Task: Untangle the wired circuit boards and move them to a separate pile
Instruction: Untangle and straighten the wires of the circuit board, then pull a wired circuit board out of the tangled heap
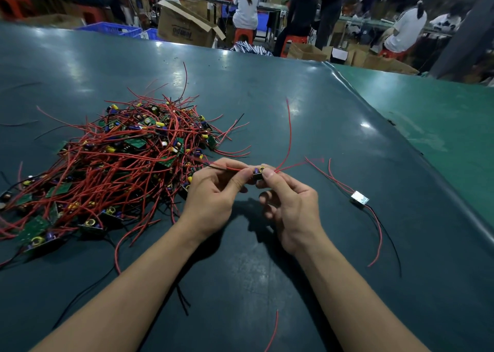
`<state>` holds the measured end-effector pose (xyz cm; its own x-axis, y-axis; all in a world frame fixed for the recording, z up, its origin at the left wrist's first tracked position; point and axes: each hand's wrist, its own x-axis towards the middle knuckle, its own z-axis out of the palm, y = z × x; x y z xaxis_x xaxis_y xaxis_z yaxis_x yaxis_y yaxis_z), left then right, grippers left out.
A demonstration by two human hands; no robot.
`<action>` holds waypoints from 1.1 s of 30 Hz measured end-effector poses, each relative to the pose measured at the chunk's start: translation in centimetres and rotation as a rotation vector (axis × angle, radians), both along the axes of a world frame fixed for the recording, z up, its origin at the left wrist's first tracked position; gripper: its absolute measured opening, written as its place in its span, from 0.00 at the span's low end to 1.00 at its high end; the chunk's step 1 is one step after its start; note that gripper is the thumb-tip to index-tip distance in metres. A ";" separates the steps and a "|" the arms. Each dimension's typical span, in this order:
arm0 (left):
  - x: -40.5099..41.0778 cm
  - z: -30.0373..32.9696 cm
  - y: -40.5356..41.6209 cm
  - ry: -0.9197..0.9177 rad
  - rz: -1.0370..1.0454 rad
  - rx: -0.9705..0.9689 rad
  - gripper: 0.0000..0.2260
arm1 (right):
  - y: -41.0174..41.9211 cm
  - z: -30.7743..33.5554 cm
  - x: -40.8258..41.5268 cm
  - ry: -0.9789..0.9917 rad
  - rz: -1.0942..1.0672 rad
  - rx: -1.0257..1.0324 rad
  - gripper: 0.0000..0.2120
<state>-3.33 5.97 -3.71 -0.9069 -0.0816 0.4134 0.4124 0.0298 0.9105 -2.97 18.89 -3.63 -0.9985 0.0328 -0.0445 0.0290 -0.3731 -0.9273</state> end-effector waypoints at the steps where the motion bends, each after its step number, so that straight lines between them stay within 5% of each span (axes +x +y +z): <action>1: 0.0 0.0 0.0 -0.030 -0.025 0.012 0.02 | 0.0 0.1 0.0 0.002 -0.015 -0.006 0.03; 9: -0.3 0.1 -0.7 -0.254 -0.063 0.258 0.03 | -0.3 -0.4 0.7 0.305 -0.095 0.314 0.07; 14: -0.5 0.2 -0.6 -0.290 -0.101 0.218 0.05 | 0.1 -0.7 0.6 0.403 -0.217 0.484 0.07; 22: -0.5 0.1 -0.8 -0.320 -0.063 0.204 0.05 | 2.8 0.5 -0.5 0.041 -0.607 -0.229 0.07; 26: -0.4 0.1 -0.6 -0.321 -0.041 0.164 0.04 | 4.7 0.6 -0.5 -0.132 -0.721 -0.414 0.08; 30: -0.3 0.0 -0.7 -0.312 -0.026 0.156 0.05 | 4.7 0.7 -0.6 -0.110 -0.729 -0.412 0.14; 33: -0.3 -0.1 -0.6 -0.255 0.026 0.096 0.05 | 4.2 0.5 -1.2 0.021 -0.671 -0.101 0.12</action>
